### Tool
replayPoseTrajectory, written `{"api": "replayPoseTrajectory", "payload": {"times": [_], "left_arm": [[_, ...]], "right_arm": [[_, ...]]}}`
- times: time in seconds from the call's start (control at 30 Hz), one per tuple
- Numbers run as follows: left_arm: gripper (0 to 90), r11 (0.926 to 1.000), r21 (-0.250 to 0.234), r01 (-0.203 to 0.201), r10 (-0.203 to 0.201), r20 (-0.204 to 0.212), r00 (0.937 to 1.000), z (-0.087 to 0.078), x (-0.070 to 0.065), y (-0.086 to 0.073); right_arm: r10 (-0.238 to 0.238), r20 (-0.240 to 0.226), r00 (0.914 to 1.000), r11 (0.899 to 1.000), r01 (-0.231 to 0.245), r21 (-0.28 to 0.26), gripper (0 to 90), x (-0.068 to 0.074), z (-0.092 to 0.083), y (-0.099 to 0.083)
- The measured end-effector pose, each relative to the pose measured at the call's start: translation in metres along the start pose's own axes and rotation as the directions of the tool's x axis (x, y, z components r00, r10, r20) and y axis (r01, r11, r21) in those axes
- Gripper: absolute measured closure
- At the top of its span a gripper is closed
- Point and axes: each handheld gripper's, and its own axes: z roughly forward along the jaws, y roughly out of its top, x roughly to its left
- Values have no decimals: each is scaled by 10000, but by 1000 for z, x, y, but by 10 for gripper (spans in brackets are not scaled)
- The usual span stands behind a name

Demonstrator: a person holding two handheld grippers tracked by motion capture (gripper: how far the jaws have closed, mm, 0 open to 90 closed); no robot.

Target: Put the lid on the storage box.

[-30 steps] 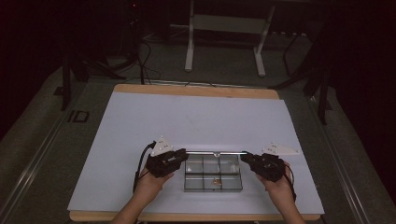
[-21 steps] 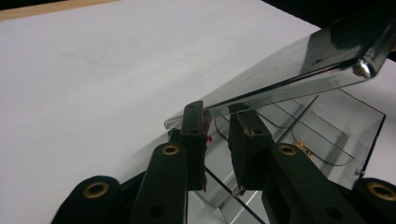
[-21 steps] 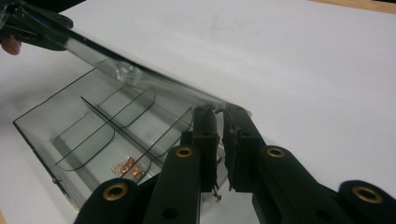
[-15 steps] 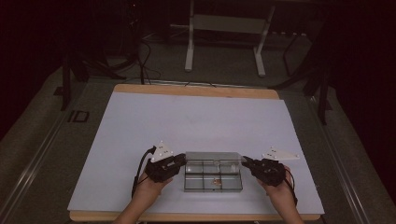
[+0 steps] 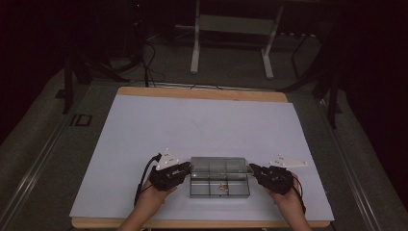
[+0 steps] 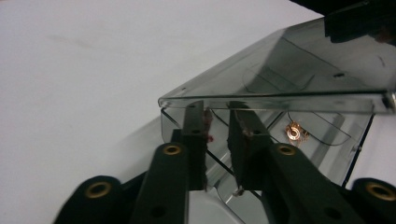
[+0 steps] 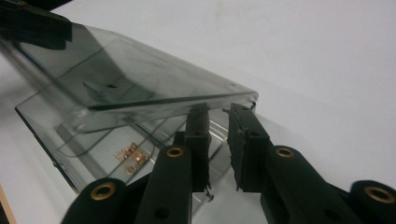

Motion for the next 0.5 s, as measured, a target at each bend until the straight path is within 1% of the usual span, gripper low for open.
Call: {"api": "replayPoseTrajectory", "payload": {"times": [0.03, 0.07, 0.13, 0.17, 0.2, 0.23, 0.3, 0.4, 0.5], "left_arm": [[766, 10000, 26, -29, 29, -8, 10000, 0, 0, 0], [732, 10000, 56, -27, 28, -20, 10000, 0, 0, -1], [704, 10000, 89, 24, -25, 25, 10000, 0, 1, -1], [704, 9999, 141, -10, 11, -66, 10000, 0, 1, -2], [659, 9998, 190, 20, -19, -19, 10000, 0, 1, -3], [658, 9998, 213, 17, -16, -17, 10000, 0, 1, -4], [628, 9996, 281, 42, -42, -16, 10000, 1, 2, -5], [628, 9995, 317, 51, -49, -46, 10000, 1, 3, -8], [628, 9992, 395, 88, -85, -82, 9999, 1, 4, -9]], "right_arm": [[17, 12, 10000, 10000, -17, 28, 764, -1, 0, -1], [81, 13, 10000, 10000, -81, 29, 755, -2, -1, -2], [132, -19, 9999, 9999, -131, 63, 750, -3, -1, -2], [180, -33, 9998, 9998, -180, 51, 746, -3, -2, -3], [251, -110, 9996, 9997, -250, 67, 723, -4, -2, -5], [297, -113, 9995, 9995, -296, 77, 714, -5, -2, -6], [335, -82, 9994, 9994, -334, 106, 706, -6, -2, -8], [430, -59, 9991, 9990, -429, 128, 701, -7, -3, -11], [391, 17, 9992, 9991, -391, 155, 698, -8, -3, -12]]}}
